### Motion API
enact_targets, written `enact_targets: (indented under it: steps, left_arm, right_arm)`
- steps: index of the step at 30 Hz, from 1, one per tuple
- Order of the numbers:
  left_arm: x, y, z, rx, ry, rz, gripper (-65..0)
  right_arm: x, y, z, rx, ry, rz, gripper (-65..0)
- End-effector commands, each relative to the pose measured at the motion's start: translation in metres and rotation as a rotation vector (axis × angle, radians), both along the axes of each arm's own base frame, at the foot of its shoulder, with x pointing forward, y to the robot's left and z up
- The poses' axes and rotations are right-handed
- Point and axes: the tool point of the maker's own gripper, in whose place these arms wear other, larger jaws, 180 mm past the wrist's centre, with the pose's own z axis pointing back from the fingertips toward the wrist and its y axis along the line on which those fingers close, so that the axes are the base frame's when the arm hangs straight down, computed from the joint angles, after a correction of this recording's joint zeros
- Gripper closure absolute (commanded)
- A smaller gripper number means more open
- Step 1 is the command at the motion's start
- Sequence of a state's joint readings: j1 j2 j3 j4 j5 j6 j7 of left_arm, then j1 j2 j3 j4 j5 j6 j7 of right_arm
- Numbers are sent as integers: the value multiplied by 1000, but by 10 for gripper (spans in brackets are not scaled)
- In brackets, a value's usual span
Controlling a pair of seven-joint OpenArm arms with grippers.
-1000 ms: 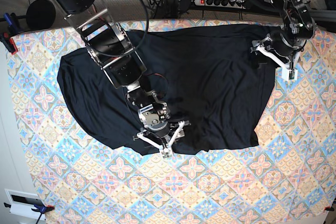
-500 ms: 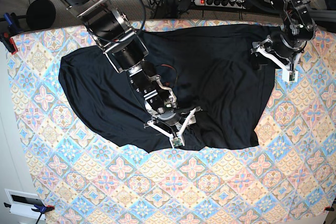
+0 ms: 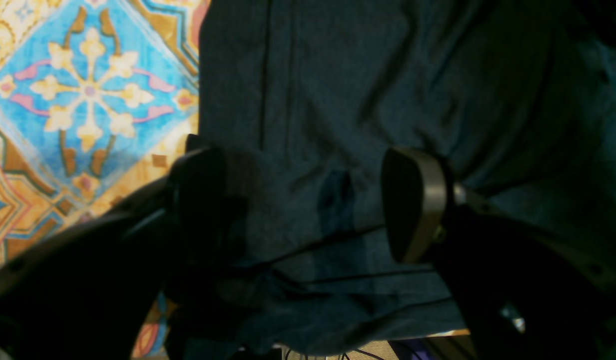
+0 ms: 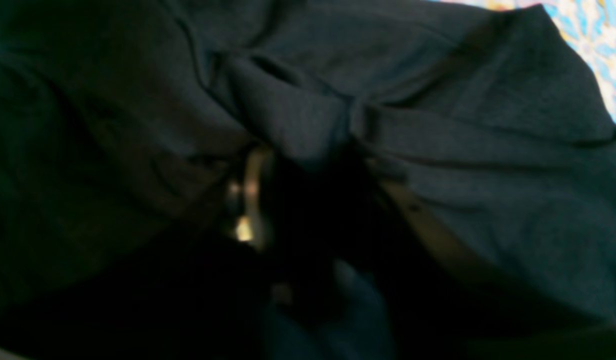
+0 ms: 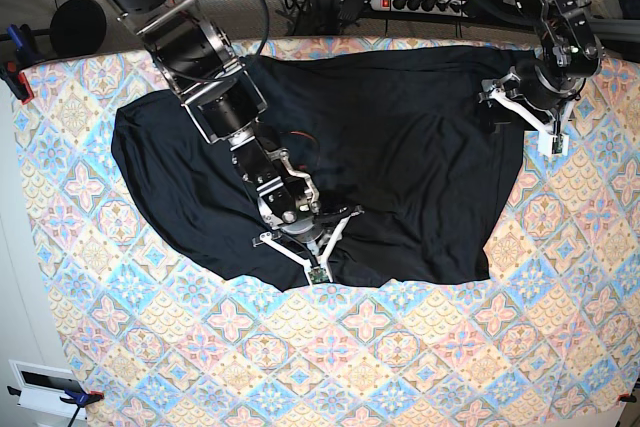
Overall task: Layout the t-shirt on the table in an organized manner, then fold the t-shirt properly
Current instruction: 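Grasp the shirt hem with the right gripper and drag it toward the collar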
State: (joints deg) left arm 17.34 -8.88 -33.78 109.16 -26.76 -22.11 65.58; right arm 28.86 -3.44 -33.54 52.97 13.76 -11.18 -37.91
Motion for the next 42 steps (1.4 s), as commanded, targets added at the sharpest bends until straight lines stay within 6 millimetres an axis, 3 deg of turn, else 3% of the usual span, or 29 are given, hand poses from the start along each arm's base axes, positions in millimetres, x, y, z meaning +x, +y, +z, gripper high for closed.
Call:
enact_targets:
  steps: [1, 4, 7, 15, 21, 28, 32, 34, 37, 42]
  left_arm:
    - [7, 4, 11, 17, -42, -2, -450]
    - [7, 4, 11, 17, -42, -2, -450]
    - [8, 4, 11, 17, -44, -2, -450]
    - [7, 4, 11, 17, -42, -2, -450]
    - [7, 5, 11, 20, -42, -2, -450]
    - [6, 5, 10, 19, -37, -2, -450]
    - [6, 4, 10, 18, -37, -4, -450]
    - [6, 4, 10, 18, -37, -4, -450]
    - [6, 4, 9, 18, -36, -3, -450]
    - [6, 4, 9, 18, -36, -3, -450]
  right_arm:
    - [-3, 4, 3, 12, 13, 1, -87]
    - [-30, 9, -11, 23, 76, 11, 0]
    - [-39, 14, -7, 28, 108, 23, -8]
    - [-37, 20, 17, 47, 83, 42, 0]
    - [-39, 19, 16, 43, 93, 44, 0]
    - [-81, 29, -12, -116, 198, 199, 0]
    - [-84, 32, -12, -123, 200, 212, 0]
    - [-80, 27, -7, -124, 178, 211, 0]
    - [-70, 33, 24, -84, 86, 235, -16]
    - [-54, 30, 68, -13, -9, 204, -143]
